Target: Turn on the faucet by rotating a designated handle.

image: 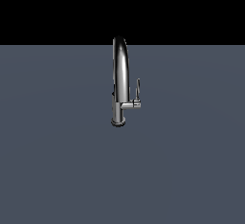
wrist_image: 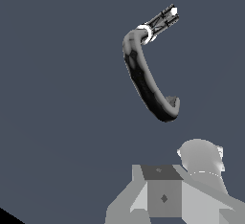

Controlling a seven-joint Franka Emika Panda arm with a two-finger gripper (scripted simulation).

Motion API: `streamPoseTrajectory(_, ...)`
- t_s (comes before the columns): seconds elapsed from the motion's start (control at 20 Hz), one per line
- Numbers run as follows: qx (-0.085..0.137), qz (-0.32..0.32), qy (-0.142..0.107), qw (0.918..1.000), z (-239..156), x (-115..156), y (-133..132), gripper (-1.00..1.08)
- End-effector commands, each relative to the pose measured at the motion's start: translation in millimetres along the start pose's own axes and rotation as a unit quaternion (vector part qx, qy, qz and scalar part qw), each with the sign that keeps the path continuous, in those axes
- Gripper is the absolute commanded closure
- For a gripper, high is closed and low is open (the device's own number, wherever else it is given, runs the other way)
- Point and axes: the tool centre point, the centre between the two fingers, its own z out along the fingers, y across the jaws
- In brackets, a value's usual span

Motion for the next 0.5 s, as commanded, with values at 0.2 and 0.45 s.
streamPoseTrajectory(0.2, 0.05, 0.049, -0.053, 0.9962, 5, 41, 1, 1.08)
streamPoseTrajectory(0.45, 0.09, 0.087, -0.095, 0.9875, 13, 74, 4, 1.08)
